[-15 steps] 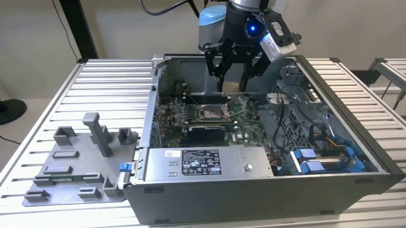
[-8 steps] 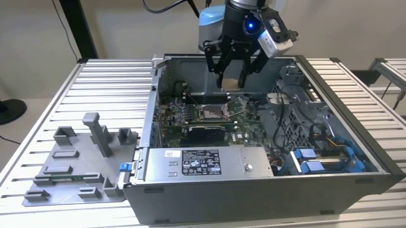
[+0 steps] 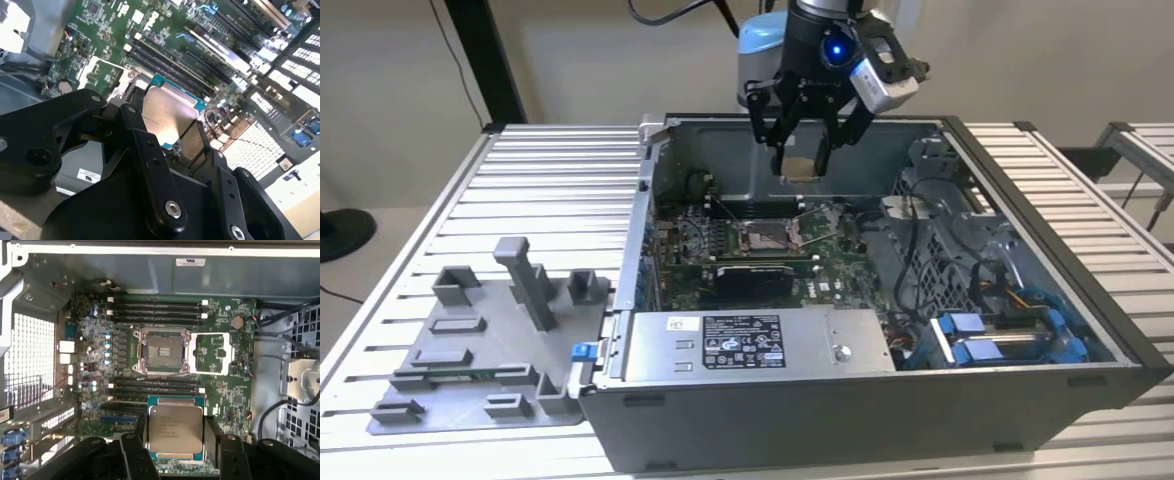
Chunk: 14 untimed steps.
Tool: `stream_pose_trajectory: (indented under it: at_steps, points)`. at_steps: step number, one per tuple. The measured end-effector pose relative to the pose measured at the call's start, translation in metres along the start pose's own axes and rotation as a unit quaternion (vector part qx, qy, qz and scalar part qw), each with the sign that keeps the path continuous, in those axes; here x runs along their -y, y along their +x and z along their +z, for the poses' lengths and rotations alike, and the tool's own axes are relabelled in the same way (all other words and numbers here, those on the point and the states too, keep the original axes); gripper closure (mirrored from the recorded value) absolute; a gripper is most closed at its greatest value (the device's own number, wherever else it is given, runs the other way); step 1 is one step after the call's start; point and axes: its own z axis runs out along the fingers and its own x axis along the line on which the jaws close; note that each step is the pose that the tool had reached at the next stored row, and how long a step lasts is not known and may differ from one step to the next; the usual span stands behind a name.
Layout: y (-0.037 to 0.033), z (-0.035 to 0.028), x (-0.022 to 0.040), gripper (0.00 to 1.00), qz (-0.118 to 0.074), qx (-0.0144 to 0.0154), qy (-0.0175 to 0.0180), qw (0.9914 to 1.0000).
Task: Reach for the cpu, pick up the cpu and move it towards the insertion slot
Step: 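Pick up the cpu and move it towards the insertion slot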
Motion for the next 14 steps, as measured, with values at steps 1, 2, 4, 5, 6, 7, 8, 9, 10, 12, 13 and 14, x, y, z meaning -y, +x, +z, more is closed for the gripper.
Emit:
stream_pose_trajectory:
  at_steps: [1, 2, 4, 5, 6, 7, 8, 9, 10, 12, 13, 14]
  points:
    - [-0.0001, 0.0018, -0.0039, 1.0, 0.0, 0.0, 0.0, 1.0]
    - [-0.0002, 0.0035, -0.0075, 1.0, 0.0, 0.0, 0.0001, 1.0]
    - [-0.0004, 0.007, -0.0152, 1.0, 0.0, 0.0, 0.0001, 1.0]
    - [-0.0005, 0.0086, -0.0188, 1.0, 0.0, 0.0, 0.0, 1.0]
    - [-0.0006, 0.0101, -0.0226, 1.0, 0.0, 0.0, 0.0, 1.0]
    - [-0.0007, 0.0112, -0.0258, 1.0, 0.0, 0.0, 0.0, 1.0]
    - [-0.0007, 0.0121, -0.0295, 1.0, 0.0, 0.0, 0.0001, 1.0]
    - [-0.0008, 0.0127, -0.0331, 1.0, 0.0, 0.0, 0.0, 1.0]
    - [-0.0007, 0.0131, -0.0364, 1.0, 0.0, 0.0, 0.0, 1.0]
    - [-0.0005, 0.0138, -0.0423, 1.0, 0.0, 0.0, 0.0, 1.0]
    - [-0.0003, 0.0142, -0.045, 1.0, 0.0, 0.0, 0.0, 1.0]
    - [0.0, 0.0144, -0.0475, 1.0, 0.0, 0.0, 0.0, 1.0]
